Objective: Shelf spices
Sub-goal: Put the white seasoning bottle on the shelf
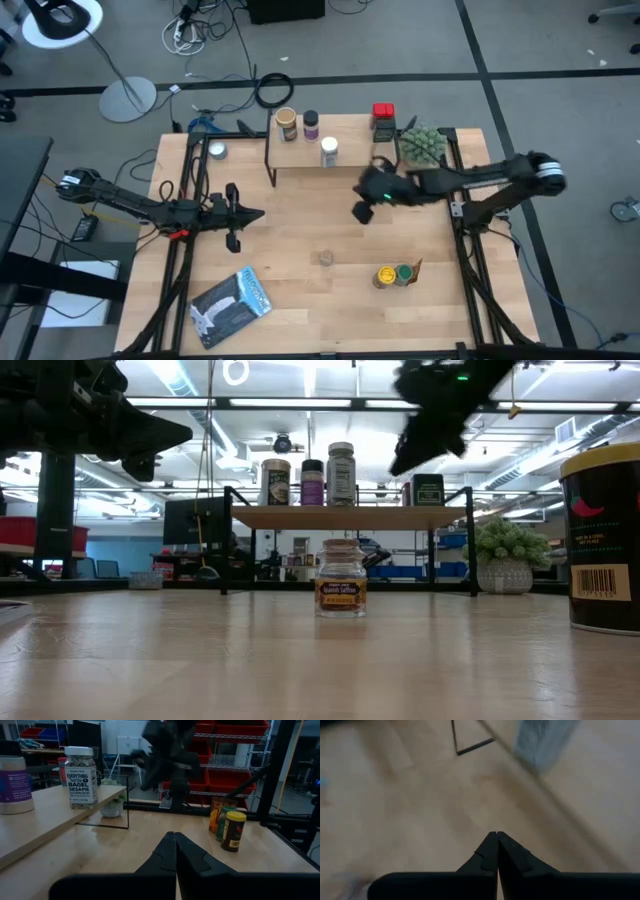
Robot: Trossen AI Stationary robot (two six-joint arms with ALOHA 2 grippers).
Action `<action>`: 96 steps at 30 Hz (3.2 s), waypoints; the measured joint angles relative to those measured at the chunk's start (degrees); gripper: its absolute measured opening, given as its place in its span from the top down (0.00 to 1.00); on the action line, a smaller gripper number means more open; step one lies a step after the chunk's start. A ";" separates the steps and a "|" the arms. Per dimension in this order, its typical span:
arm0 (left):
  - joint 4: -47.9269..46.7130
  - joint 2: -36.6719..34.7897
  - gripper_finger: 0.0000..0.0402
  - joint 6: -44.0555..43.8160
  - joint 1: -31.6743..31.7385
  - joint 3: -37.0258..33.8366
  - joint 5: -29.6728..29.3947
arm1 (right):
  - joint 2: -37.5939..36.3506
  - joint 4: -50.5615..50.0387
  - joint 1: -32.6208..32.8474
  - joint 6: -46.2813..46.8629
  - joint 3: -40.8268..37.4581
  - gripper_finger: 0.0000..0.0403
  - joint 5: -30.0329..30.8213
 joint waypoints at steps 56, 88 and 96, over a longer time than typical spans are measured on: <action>0.99 0.02 1.00 0.94 0.00 -0.01 -1.29 | 11.70 39.79 -6.78 -3.61 -4.15 1.00 5.78; 1.15 0.04 1.00 0.94 0.00 0.00 -1.29 | 11.71 44.50 -16.77 -9.28 -4.14 1.00 -0.05; 0.87 0.04 1.00 0.94 0.00 0.00 -1.28 | 11.72 41.03 -17.22 -8.70 -4.14 1.00 -1.33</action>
